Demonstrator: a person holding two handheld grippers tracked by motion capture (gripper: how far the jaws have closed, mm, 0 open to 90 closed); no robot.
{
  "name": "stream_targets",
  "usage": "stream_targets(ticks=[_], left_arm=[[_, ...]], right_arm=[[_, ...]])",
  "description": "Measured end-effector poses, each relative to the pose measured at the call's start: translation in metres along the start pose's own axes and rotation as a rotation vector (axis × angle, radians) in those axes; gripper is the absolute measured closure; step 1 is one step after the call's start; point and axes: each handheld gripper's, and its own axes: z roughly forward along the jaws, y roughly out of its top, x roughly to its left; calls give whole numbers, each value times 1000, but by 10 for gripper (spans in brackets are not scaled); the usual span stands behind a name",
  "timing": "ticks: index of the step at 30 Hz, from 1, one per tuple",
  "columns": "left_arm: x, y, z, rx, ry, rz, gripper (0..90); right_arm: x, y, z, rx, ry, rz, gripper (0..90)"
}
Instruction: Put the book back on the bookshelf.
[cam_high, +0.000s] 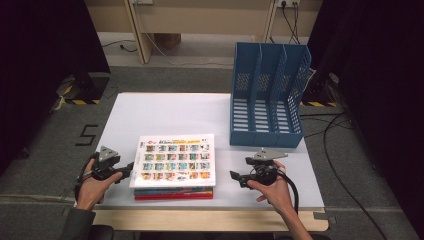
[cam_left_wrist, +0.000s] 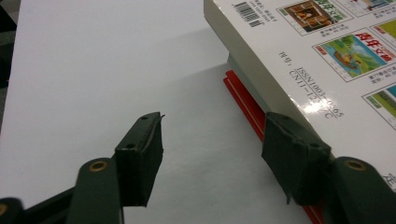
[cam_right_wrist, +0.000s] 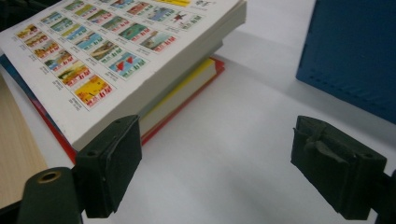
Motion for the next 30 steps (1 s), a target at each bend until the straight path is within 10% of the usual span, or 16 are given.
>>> stream_targets(ticks=[9, 24, 30], left_arm=[[-11, 3, -2, 7, -11, 23, 508], [-19, 12, -7, 19, 54, 108, 329], [-26, 13, -6, 38, 30, 161, 464]], right_arm=[[7, 10, 14, -3, 51, 22, 199], [14, 16, 37, 39, 121, 30, 199], [15, 18, 50, 64, 163, 63, 181]])
